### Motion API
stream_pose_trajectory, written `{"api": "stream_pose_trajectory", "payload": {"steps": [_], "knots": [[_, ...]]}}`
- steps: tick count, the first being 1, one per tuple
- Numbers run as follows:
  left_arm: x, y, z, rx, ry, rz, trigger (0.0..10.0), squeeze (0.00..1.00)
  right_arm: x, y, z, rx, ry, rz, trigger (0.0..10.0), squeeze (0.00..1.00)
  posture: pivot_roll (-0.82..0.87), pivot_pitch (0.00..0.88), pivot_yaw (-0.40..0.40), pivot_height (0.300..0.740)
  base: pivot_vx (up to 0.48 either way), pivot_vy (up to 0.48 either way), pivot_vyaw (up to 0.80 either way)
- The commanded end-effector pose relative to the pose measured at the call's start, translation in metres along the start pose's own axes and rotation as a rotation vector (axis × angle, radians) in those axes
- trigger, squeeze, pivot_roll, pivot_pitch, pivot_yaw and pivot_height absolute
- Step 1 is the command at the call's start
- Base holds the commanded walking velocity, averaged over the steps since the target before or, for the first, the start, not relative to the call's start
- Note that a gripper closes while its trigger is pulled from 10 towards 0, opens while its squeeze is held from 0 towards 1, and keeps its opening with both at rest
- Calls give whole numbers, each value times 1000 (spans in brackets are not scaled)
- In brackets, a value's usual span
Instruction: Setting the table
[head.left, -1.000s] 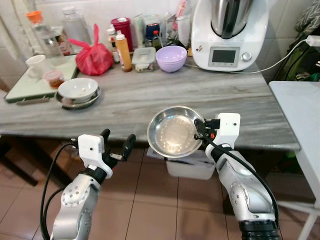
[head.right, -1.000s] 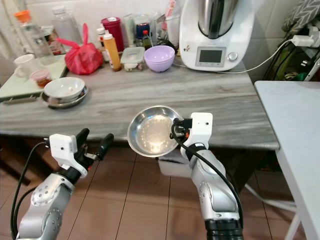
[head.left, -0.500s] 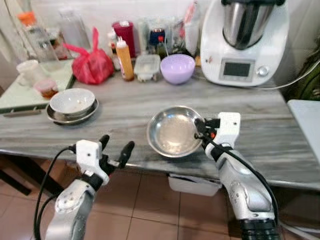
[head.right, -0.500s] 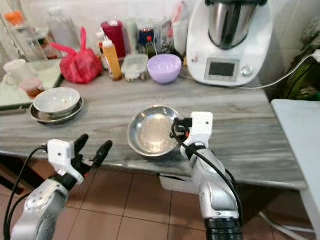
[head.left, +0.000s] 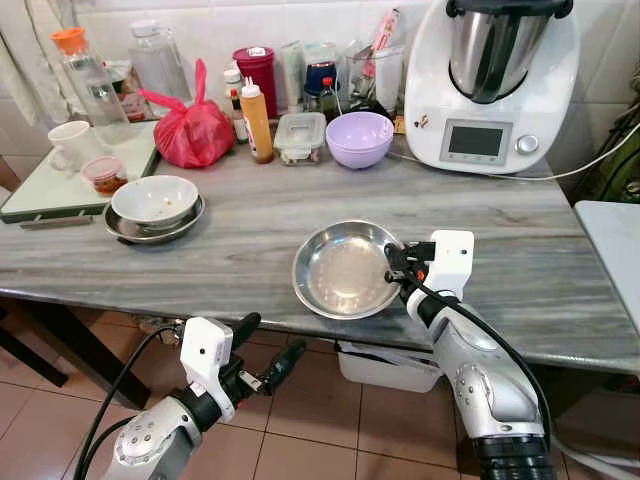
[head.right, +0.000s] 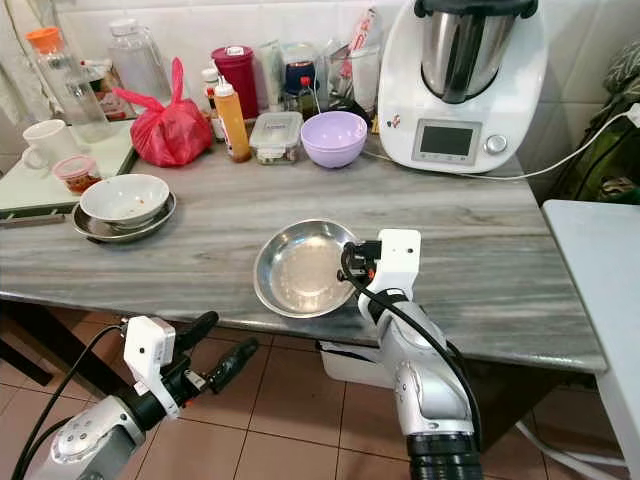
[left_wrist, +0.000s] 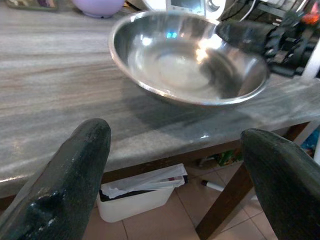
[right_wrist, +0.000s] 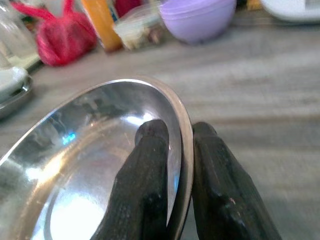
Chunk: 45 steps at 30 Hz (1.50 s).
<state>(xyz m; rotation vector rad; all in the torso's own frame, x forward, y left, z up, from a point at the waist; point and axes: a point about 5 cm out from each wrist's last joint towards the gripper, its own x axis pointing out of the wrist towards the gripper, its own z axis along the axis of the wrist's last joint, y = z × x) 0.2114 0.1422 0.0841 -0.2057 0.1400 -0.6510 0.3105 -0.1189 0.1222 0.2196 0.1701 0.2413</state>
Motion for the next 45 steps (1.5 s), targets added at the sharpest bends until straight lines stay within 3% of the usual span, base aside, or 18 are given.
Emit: {"api": "stream_pose_trajectory", "payload": {"steps": [1,13,24,36,37,38,39,45], "knots": [[-2,2,5,22,2,0,10000,0,5,3,6,7,-23,16,10000,0,-120,54,73,740,0,0,0],[-8,8,1,23,19,7,10000,0,28,11,-4,91,7,17,10000,0,-98,59,78,740,0,0,0],[-11,8,0,27,35,3,10000,0,49,40,-11,125,28,72,10000,0,-77,63,81,740,0,0,0],[-15,6,1,29,38,3,10000,0,57,34,-15,100,48,0,10000,0,-65,65,81,740,0,0,0],[-15,6,1,30,38,4,10000,0,57,34,-15,104,51,-1,10000,431,-65,65,81,740,0,0,0],[-15,6,1,30,38,4,10000,0,57,34,-16,109,53,-1,10000,431,-65,65,81,740,0,0,0],[-14,6,1,30,38,4,10000,0,57,34,-16,105,55,-3,10000,1000,-69,62,81,740,0,0,0],[-12,2,5,38,30,0,10000,0,59,30,-17,89,53,-17,10000,1000,-75,54,79,740,0,0,0]]}}
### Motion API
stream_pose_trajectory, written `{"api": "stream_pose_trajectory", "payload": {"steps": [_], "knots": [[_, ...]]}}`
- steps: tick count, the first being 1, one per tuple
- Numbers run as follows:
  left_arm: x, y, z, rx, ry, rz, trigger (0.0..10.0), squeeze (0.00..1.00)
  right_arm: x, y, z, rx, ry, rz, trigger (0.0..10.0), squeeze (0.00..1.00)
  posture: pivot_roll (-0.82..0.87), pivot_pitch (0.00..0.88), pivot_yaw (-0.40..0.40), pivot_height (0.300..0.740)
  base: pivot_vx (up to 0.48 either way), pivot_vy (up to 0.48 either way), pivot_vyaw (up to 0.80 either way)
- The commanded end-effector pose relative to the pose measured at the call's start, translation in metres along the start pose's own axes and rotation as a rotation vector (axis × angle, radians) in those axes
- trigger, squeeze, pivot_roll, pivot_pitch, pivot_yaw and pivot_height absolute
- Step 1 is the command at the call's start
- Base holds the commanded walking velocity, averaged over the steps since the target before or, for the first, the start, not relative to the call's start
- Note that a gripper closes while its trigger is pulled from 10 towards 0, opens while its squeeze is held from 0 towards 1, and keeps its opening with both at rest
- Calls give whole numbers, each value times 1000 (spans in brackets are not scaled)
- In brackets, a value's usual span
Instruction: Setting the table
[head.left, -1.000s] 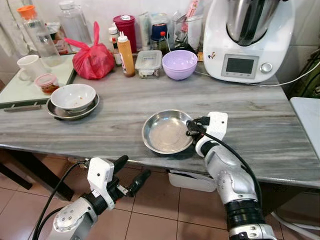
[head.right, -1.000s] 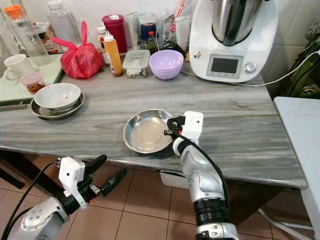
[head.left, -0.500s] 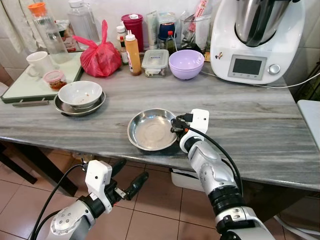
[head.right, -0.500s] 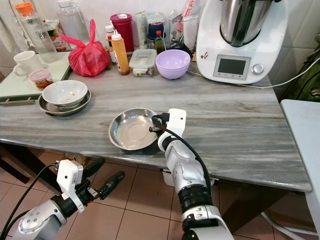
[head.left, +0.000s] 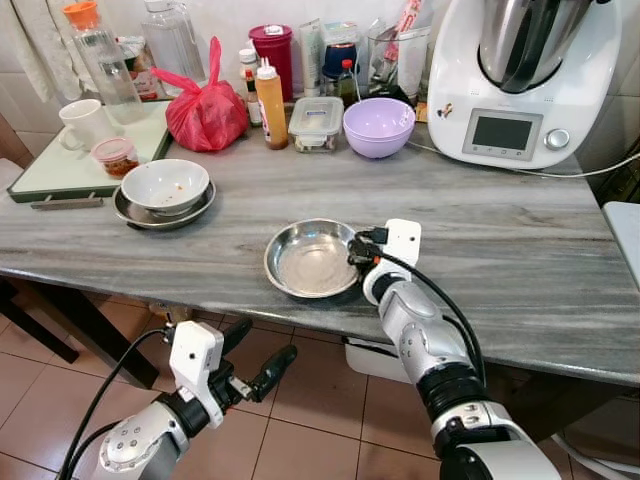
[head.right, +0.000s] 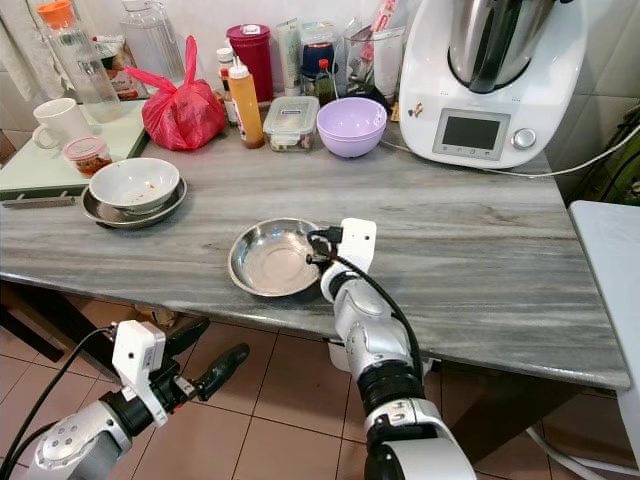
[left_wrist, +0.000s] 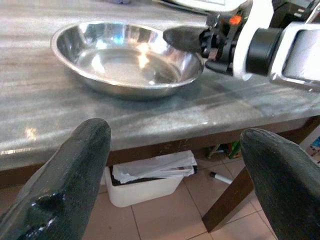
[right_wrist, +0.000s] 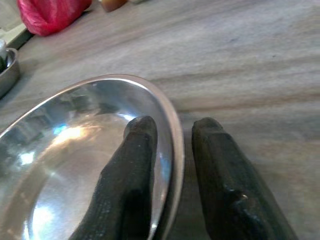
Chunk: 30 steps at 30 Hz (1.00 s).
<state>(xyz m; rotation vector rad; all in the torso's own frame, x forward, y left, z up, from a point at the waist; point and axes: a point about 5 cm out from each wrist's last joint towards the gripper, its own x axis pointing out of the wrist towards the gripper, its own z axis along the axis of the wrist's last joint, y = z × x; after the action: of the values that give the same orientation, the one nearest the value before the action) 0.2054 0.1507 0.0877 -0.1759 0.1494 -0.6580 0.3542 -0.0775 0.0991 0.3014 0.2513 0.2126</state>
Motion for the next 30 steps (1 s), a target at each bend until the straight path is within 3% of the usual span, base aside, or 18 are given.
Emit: {"api": "stream_pose_trajectory", "payload": {"steps": [1,10,15,20,30], "knots": [[-2,-1,2,14,10,2,10000,0,3,6,5,-4,-15,12,10000,1000,-75,54,79,740,0,0,0],[1,-2,8,21,2,1,10000,0,4,5,11,-15,-43,20,10000,1000,-75,48,75,740,0,0,0],[1,0,9,25,-2,11,10000,0,2,3,42,-50,-173,51,10000,1000,-71,46,75,740,0,0,0],[1,3,10,21,-12,31,10000,0,-10,2,70,-192,-298,81,10000,1000,-76,49,76,740,0,0,0],[4,22,22,19,-144,207,10000,0,-49,-23,66,-411,-352,60,10000,1000,-100,48,85,740,0,0,0]]}}
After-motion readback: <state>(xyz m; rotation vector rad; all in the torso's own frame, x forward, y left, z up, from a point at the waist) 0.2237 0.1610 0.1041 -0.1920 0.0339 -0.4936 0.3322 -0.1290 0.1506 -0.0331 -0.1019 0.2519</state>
